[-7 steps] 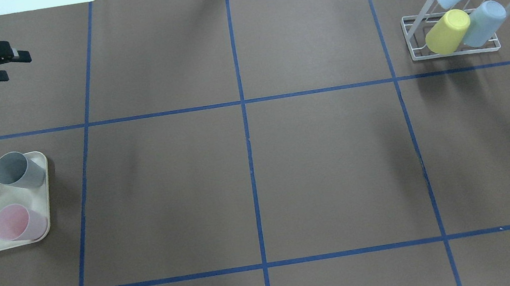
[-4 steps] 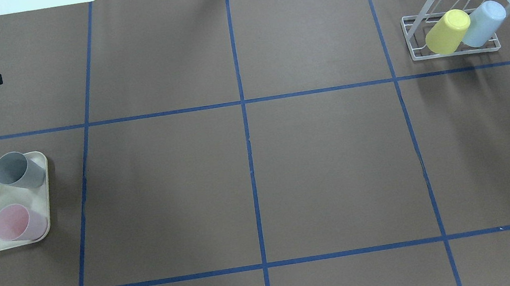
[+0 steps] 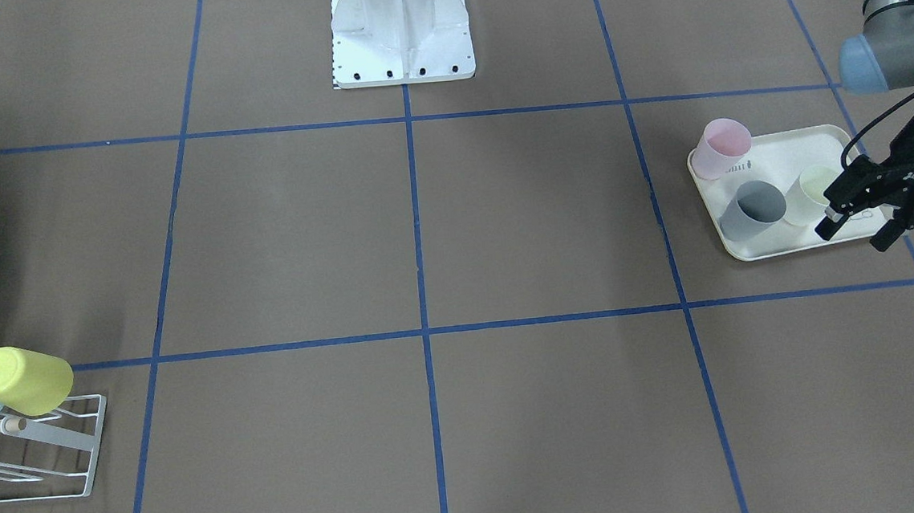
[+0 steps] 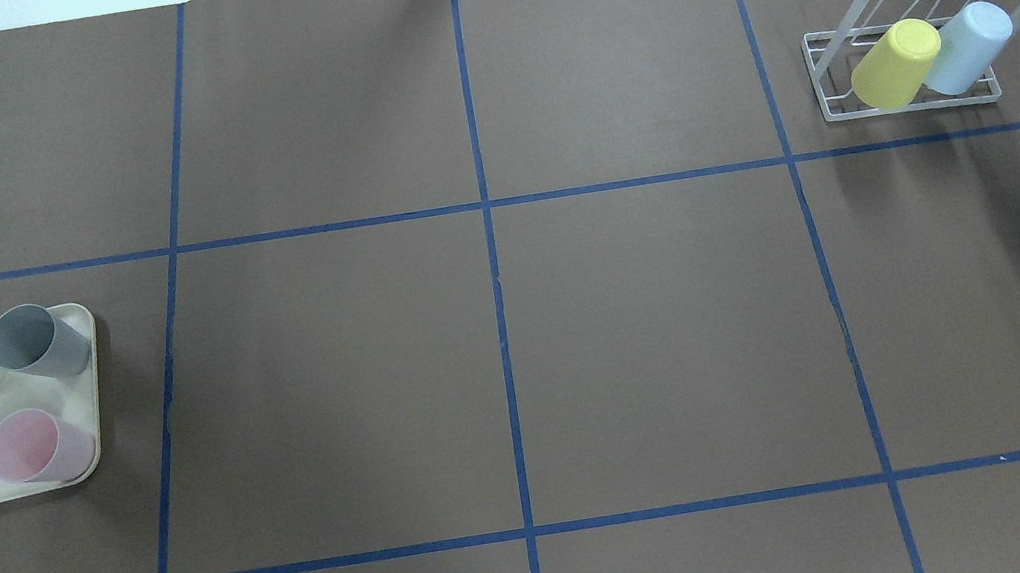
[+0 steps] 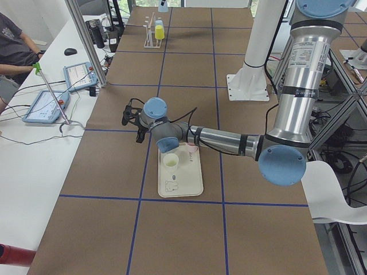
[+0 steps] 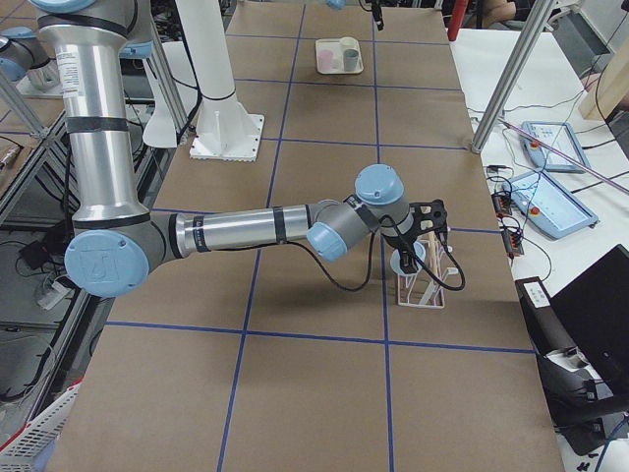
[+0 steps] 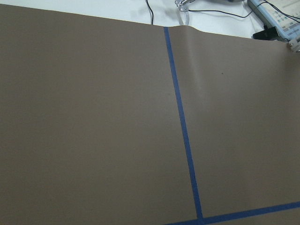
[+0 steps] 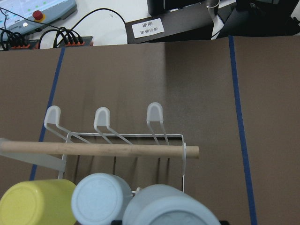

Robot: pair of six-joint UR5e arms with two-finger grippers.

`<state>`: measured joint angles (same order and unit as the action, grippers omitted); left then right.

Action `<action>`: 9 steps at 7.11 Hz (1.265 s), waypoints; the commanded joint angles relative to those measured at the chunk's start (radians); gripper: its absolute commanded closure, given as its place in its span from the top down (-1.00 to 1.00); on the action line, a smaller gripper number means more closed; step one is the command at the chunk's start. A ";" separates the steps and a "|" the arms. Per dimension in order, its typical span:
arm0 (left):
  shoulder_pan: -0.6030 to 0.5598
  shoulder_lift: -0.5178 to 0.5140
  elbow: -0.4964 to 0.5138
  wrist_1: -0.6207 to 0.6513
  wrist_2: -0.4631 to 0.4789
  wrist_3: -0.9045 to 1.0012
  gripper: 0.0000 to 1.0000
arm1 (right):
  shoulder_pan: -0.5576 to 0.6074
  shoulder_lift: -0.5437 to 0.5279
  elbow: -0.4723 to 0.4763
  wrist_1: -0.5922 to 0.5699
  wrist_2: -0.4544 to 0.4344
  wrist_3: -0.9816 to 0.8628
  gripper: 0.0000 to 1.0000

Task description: Transfer IKEA cup to right arm and place on rack

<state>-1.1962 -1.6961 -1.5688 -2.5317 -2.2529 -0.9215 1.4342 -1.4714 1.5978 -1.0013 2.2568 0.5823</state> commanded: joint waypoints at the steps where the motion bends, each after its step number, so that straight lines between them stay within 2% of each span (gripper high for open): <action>1: 0.001 0.003 -0.008 -0.001 -0.001 -0.002 0.99 | -0.035 0.046 -0.067 -0.003 -0.008 0.005 -0.19; 4: 0.000 0.004 -0.022 0.001 0.001 -0.004 0.99 | -0.047 0.075 -0.113 0.004 -0.008 0.013 -0.17; 7: 0.000 0.004 -0.022 0.001 -0.001 -0.004 0.99 | -0.052 0.075 -0.114 0.004 -0.010 0.014 -0.13; 9: 0.001 0.004 -0.022 0.001 -0.001 -0.005 0.99 | -0.073 0.077 -0.130 0.006 -0.038 0.008 0.01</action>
<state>-1.1957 -1.6920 -1.5910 -2.5311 -2.2533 -0.9253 1.3749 -1.3956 1.4739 -0.9961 2.2366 0.5925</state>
